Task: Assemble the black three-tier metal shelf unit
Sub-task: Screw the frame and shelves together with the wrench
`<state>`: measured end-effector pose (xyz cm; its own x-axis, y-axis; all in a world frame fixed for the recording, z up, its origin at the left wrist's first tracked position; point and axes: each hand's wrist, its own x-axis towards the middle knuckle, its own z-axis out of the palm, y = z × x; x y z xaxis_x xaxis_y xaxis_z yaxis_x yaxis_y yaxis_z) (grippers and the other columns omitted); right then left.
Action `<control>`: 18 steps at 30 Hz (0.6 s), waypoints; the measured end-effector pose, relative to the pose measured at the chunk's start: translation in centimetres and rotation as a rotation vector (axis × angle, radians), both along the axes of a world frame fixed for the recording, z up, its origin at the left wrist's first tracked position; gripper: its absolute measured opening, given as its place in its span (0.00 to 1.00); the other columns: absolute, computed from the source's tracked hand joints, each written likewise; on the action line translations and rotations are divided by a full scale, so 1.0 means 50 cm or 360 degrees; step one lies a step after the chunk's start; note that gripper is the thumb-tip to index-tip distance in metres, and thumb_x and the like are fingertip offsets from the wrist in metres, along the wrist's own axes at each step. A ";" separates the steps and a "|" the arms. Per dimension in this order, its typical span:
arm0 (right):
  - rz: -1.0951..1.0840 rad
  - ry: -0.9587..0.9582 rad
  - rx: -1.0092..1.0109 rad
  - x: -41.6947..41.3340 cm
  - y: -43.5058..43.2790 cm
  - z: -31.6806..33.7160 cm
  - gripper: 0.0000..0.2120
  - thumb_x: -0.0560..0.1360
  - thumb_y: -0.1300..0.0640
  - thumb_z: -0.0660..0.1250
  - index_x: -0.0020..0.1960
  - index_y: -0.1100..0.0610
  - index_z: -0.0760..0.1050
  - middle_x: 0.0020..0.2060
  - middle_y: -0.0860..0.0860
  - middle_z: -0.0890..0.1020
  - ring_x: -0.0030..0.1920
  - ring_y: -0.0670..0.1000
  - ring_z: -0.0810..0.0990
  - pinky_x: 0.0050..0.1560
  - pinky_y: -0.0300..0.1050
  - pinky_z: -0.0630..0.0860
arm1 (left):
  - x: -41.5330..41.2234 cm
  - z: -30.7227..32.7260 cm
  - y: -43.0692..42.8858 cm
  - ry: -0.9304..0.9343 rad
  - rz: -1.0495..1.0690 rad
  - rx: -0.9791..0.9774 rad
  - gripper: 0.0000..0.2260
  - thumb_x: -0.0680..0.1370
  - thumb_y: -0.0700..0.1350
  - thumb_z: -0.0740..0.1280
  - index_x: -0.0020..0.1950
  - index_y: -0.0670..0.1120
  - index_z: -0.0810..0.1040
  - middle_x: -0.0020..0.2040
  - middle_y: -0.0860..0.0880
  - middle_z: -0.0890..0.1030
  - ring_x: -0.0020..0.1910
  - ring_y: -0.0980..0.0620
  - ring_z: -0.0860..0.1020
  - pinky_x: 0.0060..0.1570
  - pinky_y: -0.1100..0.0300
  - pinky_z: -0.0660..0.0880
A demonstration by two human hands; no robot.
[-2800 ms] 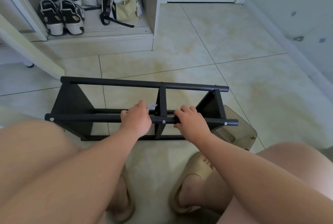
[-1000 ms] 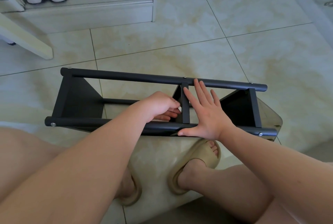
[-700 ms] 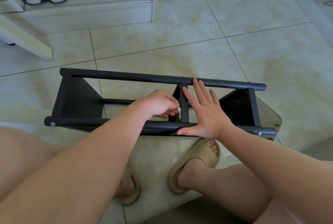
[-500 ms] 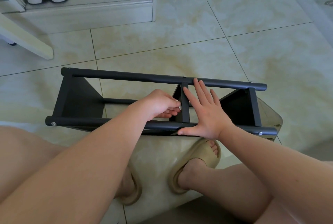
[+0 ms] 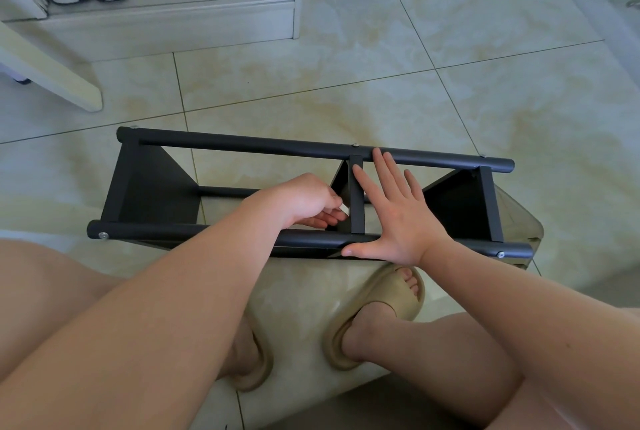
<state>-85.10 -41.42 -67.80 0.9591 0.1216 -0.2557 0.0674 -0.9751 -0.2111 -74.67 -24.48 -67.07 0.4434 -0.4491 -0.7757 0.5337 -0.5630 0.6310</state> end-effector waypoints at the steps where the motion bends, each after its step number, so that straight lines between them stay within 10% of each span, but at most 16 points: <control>1: -0.0002 0.0001 0.0000 0.000 0.000 0.000 0.61 0.62 0.15 0.53 0.82 0.48 0.37 0.80 0.54 0.32 0.79 0.54 0.29 0.79 0.61 0.39 | 0.002 -0.002 0.001 -0.0017 -0.0030 0.0003 0.05 0.83 0.39 0.62 0.55 0.40 0.76 0.41 0.45 0.83 0.41 0.52 0.81 0.46 0.60 0.80; 18: -0.0012 0.0003 -0.0001 0.000 0.001 0.002 0.60 0.63 0.15 0.53 0.83 0.48 0.38 0.80 0.54 0.32 0.79 0.54 0.29 0.79 0.61 0.40 | 0.014 0.000 0.021 -0.0182 -0.0506 0.0047 0.08 0.83 0.40 0.63 0.46 0.45 0.79 0.40 0.51 0.85 0.44 0.54 0.83 0.52 0.58 0.79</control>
<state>-85.08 -41.36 -67.70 0.9595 0.1142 -0.2576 0.0595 -0.9757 -0.2108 -73.95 -23.41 -67.08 0.3699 -0.5568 -0.7437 0.2553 -0.7088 0.6576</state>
